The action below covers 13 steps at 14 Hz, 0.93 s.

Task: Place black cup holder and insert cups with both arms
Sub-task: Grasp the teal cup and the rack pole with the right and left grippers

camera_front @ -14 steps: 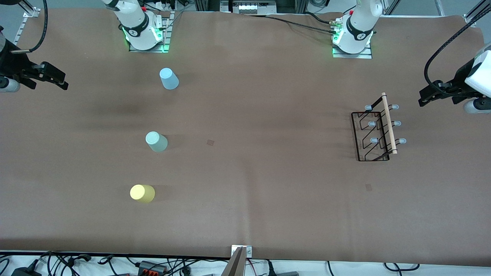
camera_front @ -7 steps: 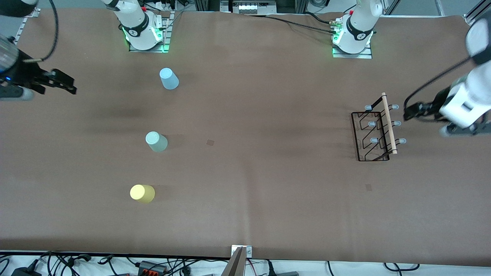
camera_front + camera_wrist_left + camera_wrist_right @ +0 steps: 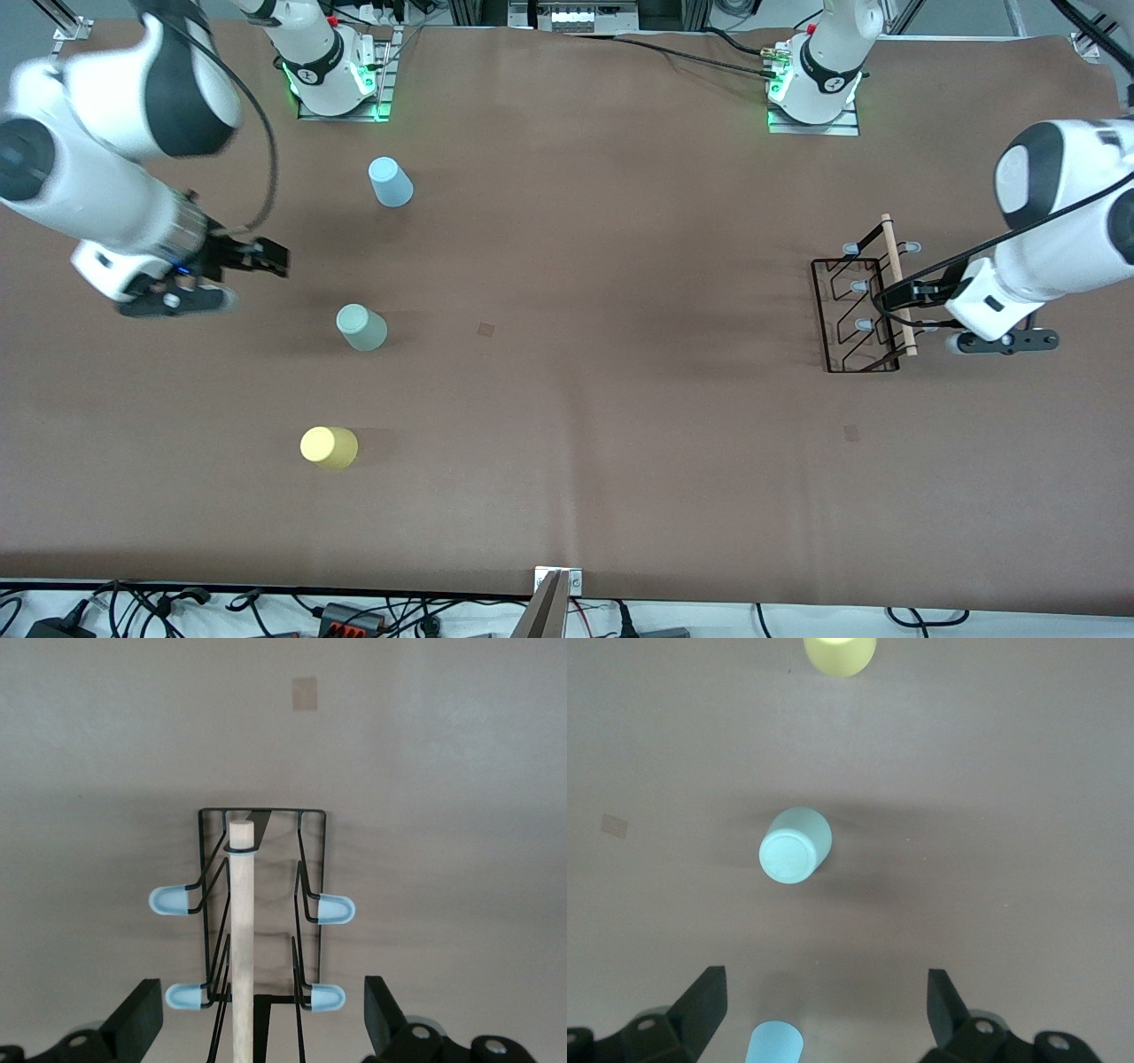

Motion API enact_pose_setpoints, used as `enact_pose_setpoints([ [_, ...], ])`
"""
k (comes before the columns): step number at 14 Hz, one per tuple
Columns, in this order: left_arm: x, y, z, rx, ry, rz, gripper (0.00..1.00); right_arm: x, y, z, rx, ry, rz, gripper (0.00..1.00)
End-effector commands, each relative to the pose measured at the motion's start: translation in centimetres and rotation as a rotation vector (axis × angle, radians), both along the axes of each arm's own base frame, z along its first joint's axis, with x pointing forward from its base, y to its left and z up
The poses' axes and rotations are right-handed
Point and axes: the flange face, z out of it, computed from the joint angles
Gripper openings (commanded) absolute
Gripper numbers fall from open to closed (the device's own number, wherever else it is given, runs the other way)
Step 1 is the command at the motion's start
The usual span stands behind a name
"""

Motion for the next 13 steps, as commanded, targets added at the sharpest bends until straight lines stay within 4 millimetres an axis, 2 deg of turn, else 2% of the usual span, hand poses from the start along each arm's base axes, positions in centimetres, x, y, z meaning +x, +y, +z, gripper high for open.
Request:
enact_pose_setpoints([
  [1,-1.9,0.3,-1.2,-0.01,0.005,-0.037,0.94,0.7,-0.2,-0.8,-0.004,-0.004,-0.019,1.0],
  [3,-2.6,0.3,-2.6,-0.011,0.021,-0.038,0.86,1.5,-0.2,-0.5,-0.002,-0.008,-0.021,1.0],
  [5,-3.2,0.4,-3.5,-0.012,0.036,-0.037,0.77,1.3,1.0,-0.6,-0.001,-0.005,-0.004,1.0],
  [6,-3.4,0.4,-3.8,-0.012,0.045,-0.037,0.76,1.2,1.0,-0.8,-0.002,-0.002,-0.009,1.0],
  [7,-3.5,0.4,-3.9,-0.012,0.047,-0.035,0.7,1.3,1.0,-1.3,-0.004,0.002,-0.016,1.0],
  [8,-3.8,1.0,-3.8,-0.012,0.048,-0.025,0.64,1.6,1.2,-3.1,-0.012,0.03,-0.013,1.0],
  [11,-4.1,1.6,-3.4,-0.018,0.042,-0.062,0.36,2.0,2.1,-6.2,-0.036,0.057,-0.044,1.0],
  [13,-4.2,3.2,-3.5,-0.027,0.041,-0.062,0.2,2.7,2.8,-8.4,-0.028,0.035,-0.079,1.0],
])
